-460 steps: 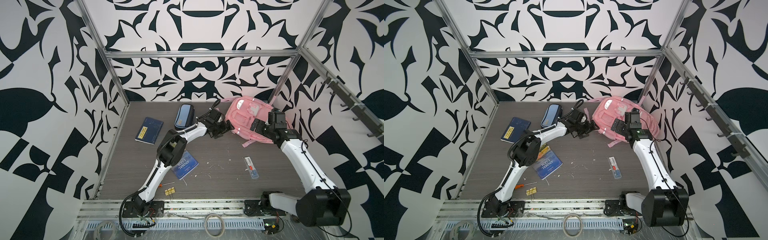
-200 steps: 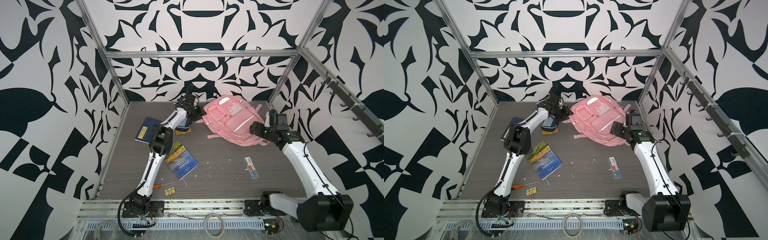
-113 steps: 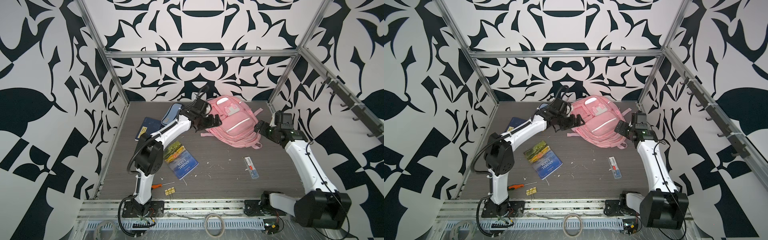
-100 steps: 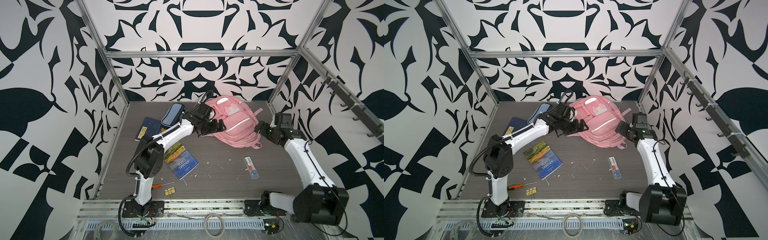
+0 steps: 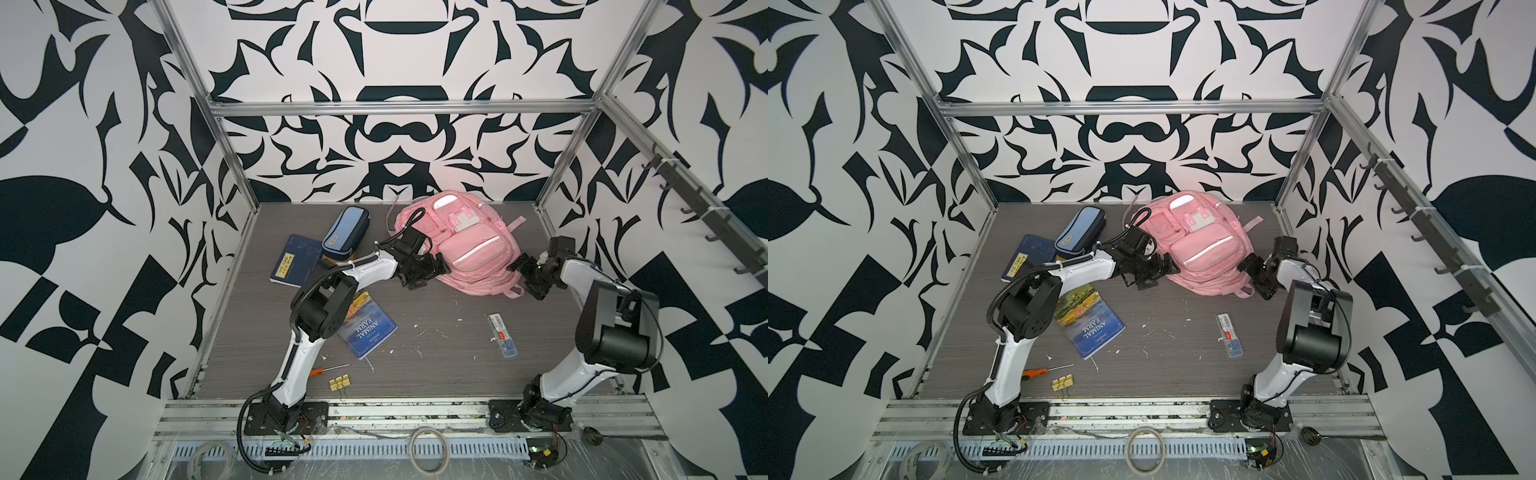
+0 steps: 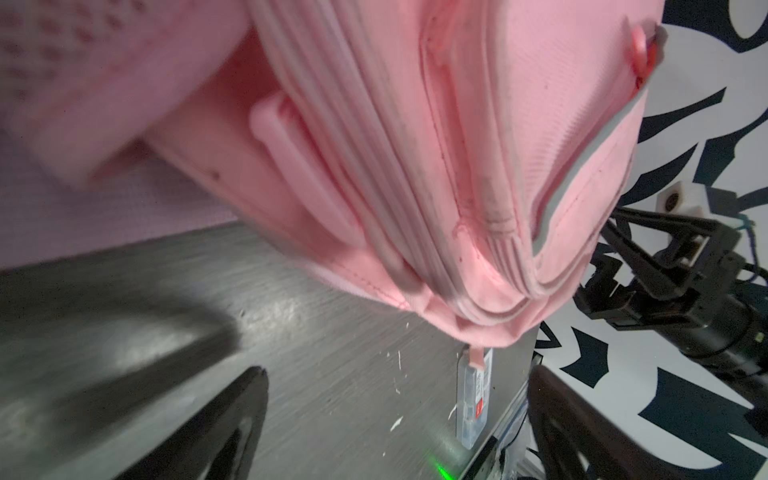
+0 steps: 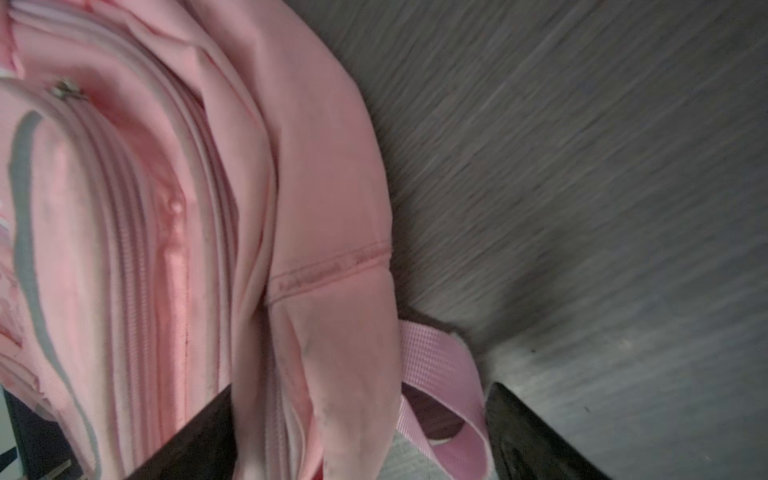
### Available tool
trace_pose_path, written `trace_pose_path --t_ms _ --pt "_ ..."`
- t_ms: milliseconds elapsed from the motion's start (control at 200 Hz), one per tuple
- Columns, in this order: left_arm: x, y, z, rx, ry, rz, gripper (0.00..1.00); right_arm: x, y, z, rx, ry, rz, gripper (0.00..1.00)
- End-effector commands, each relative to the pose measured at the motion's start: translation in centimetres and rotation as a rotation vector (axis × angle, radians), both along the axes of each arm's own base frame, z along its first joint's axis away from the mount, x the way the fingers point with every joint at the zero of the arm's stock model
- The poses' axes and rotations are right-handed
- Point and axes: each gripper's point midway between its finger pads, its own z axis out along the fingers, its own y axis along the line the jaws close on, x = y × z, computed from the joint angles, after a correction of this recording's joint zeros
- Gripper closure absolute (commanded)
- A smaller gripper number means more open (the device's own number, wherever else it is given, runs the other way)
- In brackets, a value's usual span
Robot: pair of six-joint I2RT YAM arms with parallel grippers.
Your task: Pack the student bag
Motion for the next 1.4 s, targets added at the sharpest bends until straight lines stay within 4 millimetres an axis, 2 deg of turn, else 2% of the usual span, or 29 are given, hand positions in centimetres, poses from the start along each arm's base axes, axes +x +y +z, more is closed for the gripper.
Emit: trace_pose_path --t_ms 0,70,180,305,370,515,575,670,850,960,985,1110,1150,1185,1220,1260,1285,1395 --pt "1.7 -1.1 -0.7 -0.074 0.026 0.055 0.11 1.0 0.5 1.3 0.009 -0.053 0.032 0.16" --pt "2.2 -1.0 -1.6 -0.094 0.038 0.085 0.26 0.8 0.6 0.9 0.011 -0.045 0.038 0.26" --pt "2.8 -0.5 -2.0 -0.108 0.032 0.099 0.45 0.3 0.8 0.6 0.004 -0.029 0.051 0.55" --pt "3.3 0.0 -1.4 -0.113 0.007 0.088 0.71 -0.3 2.0 1.1 0.004 -0.037 0.092 0.78" --pt "3.5 0.2 -0.7 -0.122 -0.012 0.08 0.78 -0.6 3.3 1.9 -0.01 -0.05 0.139 0.87" --pt "3.8 1.9 0.4 -0.133 -0.036 0.092 0.94 -1.7 6.8 4.0 -0.051 -0.083 0.262 1.0" --pt "3.9 3.1 0.7 -0.13 -0.043 0.107 0.99 -2.4 8.8 4.9 -0.059 -0.097 0.319 1.0" --pt "4.0 5.7 1.6 -0.115 -0.064 0.135 1.0 -3.7 12.1 6.0 -0.058 -0.121 0.407 1.0" --pt "4.4 10.7 3.0 -0.049 -0.105 0.152 1.0 -6.0 18.2 8.1 -0.004 -0.167 0.577 1.0" --pt "4.8 13.3 4.0 0.041 -0.159 0.129 0.99 -7.1 20.8 8.9 0.04 -0.18 0.655 1.0" --pt "4.8 13.6 4.2 0.062 -0.178 0.114 0.97 -7.2 21.3 9.0 0.053 -0.19 0.669 0.97" --pt "4.8 14.8 3.8 0.179 -0.222 0.046 0.77 -7.0 23.1 10.4 0.14 -0.27 0.733 0.72" --pt "4.8 15.2 3.7 0.205 -0.227 0.038 0.66 -6.9 23.5 11.2 0.161 -0.291 0.748 0.65" --pt "4.7 15.5 3.8 0.225 -0.236 0.036 0.54 -6.8 23.8 12.0 0.17 -0.313 0.757 0.56" --pt "4.8 16.0 4.0 0.253 -0.249 0.039 0.39 -6.7 23.9 12.7 0.171 -0.331 0.763 0.43" --pt "4.7 16.5 4.3 0.282 -0.268 0.037 0.28 -6.6 23.7 13.3 0.16 -0.344 0.759 0.35" --pt "4.7 16.7 4.7 0.297 -0.281 0.035 0.25 -6.5 23.3 13.6 0.139 -0.346 0.746 0.31" --pt "3.8 16.5 6.5 0.393 -0.367 -0.025 0.21 -5.7 20.5 14.4 0.066 -0.334 0.659 0.28"
